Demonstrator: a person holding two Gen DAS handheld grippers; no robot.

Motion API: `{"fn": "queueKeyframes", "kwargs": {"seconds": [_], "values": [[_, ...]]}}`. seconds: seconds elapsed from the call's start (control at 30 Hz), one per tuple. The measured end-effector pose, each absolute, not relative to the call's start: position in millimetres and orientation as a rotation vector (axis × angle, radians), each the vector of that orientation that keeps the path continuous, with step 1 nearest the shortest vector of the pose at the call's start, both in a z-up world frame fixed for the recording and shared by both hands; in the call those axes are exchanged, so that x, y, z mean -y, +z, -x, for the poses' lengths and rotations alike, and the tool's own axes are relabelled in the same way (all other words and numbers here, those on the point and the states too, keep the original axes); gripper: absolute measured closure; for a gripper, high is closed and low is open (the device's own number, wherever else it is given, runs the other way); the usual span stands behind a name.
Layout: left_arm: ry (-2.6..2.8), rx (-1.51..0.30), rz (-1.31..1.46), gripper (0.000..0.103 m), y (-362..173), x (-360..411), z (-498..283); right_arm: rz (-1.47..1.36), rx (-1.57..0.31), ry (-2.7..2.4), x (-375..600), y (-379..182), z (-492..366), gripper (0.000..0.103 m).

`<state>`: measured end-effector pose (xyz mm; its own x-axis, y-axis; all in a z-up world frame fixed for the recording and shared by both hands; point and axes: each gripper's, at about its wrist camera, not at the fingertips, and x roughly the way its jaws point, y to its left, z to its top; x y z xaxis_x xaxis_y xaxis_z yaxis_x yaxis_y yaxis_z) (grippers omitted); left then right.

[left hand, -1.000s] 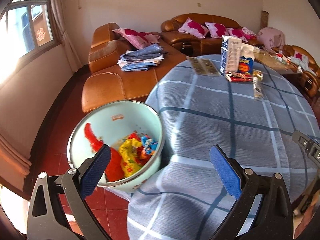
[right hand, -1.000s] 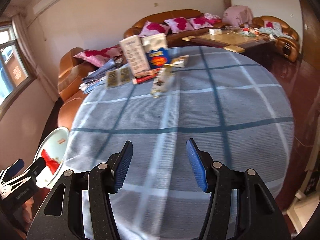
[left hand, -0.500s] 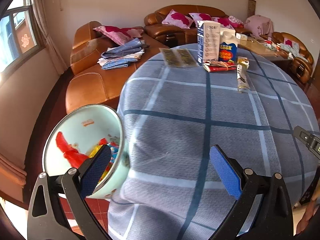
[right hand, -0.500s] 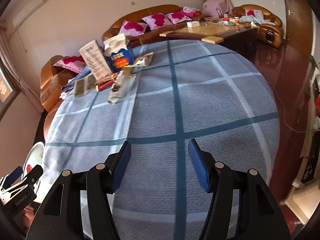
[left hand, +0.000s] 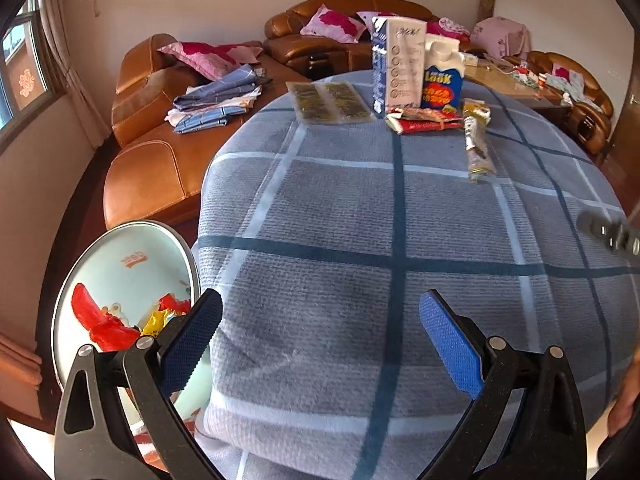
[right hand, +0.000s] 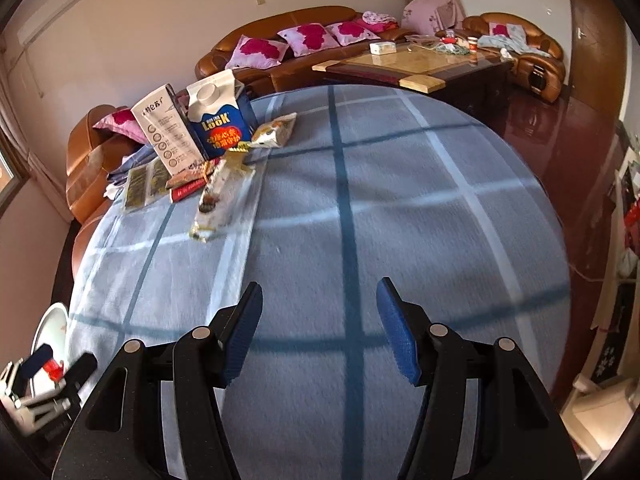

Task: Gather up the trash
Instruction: 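Move both open tools back from the bin toward the table, then grasp the clear plastic wrapper with the right tool, then grasp the red banded snack packs with the left tool while the right tool holds the wrapper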

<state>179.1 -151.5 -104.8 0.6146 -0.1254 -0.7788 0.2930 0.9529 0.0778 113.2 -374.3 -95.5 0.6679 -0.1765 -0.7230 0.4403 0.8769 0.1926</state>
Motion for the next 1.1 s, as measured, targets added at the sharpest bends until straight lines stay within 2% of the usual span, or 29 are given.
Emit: {"fn": "queueKeyframes", "kwargs": {"seconds": [0.3, 0.47, 0.5, 0.53, 0.57, 0.6, 0.7, 1.1], "values": [[-0.224, -0.889, -0.192, 0.006, -105, 142, -221, -0.334, -0.808, -0.301, 360, -98, -215, 0.044], [-0.278, -0.858, -0.219, 0.006, -100, 151, -245, -0.332, -0.896, -0.257, 357, -117, -265, 0.046], [-0.288, -0.854, -0.224, 0.006, -99, 153, -249, -0.311, -0.901, -0.259, 355, -120, -268, 0.05], [-0.3, -0.854, -0.222, 0.006, -99, 155, -253, -0.269, -0.902, -0.256, 354, -120, -270, 0.066], [-0.317, -0.862, -0.208, 0.006, -99, 158, -261, -0.252, -0.902, -0.245, 354, -120, -270, 0.069], [-0.328, -0.872, -0.192, 0.006, -100, 161, -267, -0.262, -0.906, -0.227, 357, -120, -269, 0.078], [-0.351, -0.885, -0.143, 0.007, -100, 178, -286, -0.285, -0.904, -0.206, 373, -117, -260, 0.094], [-0.29, -0.828, -0.065, 0.006, -104, 291, -325, -0.337, -0.776, -0.343, 475, -85, -193, 0.093]]}}
